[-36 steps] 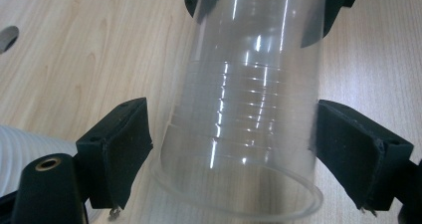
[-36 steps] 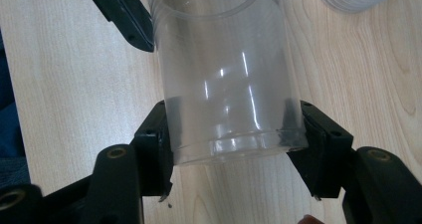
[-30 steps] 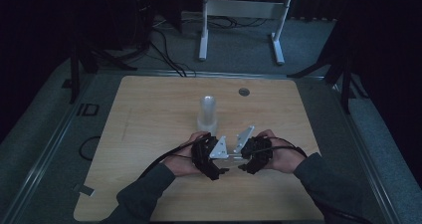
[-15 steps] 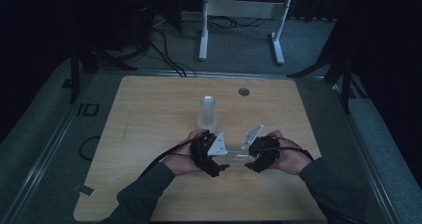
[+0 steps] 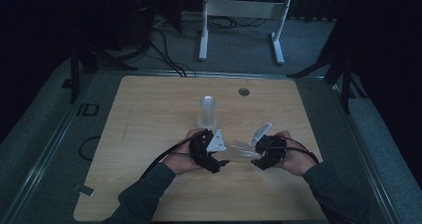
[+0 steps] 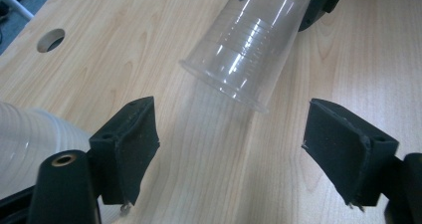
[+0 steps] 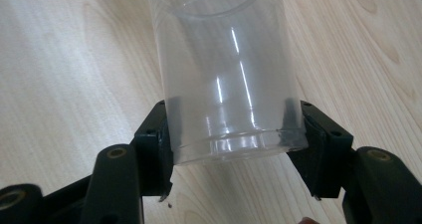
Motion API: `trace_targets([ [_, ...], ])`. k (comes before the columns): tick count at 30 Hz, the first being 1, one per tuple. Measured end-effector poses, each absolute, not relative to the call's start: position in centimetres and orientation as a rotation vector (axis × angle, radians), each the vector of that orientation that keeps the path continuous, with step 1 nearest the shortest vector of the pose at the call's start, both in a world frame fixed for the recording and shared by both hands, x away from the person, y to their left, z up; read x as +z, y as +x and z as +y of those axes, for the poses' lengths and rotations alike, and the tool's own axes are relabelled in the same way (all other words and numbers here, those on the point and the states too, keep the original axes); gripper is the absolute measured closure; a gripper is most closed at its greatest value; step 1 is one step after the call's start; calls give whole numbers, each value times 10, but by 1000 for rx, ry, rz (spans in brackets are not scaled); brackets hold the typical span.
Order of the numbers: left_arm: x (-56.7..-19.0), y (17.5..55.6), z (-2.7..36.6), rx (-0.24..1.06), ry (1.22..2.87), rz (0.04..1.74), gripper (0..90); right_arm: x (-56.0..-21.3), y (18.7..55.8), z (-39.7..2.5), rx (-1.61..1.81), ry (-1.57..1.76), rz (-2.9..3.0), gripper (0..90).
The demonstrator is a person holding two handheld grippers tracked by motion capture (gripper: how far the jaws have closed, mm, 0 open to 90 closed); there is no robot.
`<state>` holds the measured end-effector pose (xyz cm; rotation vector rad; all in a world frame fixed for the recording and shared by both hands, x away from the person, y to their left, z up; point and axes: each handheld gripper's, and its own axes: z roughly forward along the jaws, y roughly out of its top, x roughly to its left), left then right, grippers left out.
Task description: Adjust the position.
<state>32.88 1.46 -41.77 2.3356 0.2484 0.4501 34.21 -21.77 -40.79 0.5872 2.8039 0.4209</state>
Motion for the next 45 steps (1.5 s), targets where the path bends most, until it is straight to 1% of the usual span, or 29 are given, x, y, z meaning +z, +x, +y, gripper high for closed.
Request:
trace_targets([
  [9,-419,331,11,459,2326,292,226,-411,343,-229,445,693,2750,408],
  [14,-421,334,7,486,2318,362,226,-414,343,-233,454,714,2731,407],
  [19,-421,335,4,494,2315,378,226,-416,343,-235,465,738,2717,407],
  [28,-419,338,1,487,2247,461,231,-417,342,-241,522,821,2664,407],
  [45,-421,342,-9,486,2218,520,236,-429,343,-248,523,950,2544,408],
])
